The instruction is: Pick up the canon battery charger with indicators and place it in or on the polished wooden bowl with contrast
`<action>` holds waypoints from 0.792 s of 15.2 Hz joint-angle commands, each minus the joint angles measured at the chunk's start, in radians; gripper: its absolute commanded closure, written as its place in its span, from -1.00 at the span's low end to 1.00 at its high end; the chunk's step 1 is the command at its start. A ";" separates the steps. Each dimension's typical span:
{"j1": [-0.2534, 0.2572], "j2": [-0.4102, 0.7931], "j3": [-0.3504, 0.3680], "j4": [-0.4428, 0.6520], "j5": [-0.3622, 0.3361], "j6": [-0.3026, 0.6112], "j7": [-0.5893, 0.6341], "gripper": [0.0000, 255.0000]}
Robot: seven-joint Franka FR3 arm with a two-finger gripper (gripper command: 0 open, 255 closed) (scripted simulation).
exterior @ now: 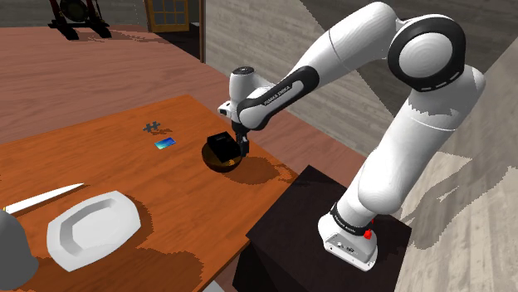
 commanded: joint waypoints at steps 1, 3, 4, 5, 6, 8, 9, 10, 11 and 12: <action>0.000 0.000 0.000 0.000 0.000 0.000 0.000 -1.00; 0.002 -0.025 0.002 0.010 0.007 -0.035 -0.005 -1.00; 0.003 -0.049 0.004 0.021 0.014 -0.070 -0.009 -1.00; 0.005 -0.071 0.006 0.033 0.020 -0.104 -0.013 -1.00; 0.006 -0.088 0.007 0.044 0.024 -0.132 -0.015 -1.00; 0.006 -0.088 0.007 0.044 0.024 -0.132 -0.016 -1.00; 0.006 -0.088 0.007 0.044 0.024 -0.132 -0.015 -1.00; 0.006 -0.088 0.007 0.044 0.024 -0.132 -0.015 -1.00; 0.006 -0.088 0.007 0.044 0.024 -0.132 -0.015 -1.00; 0.006 -0.088 0.007 0.044 0.024 -0.132 -0.015 -1.00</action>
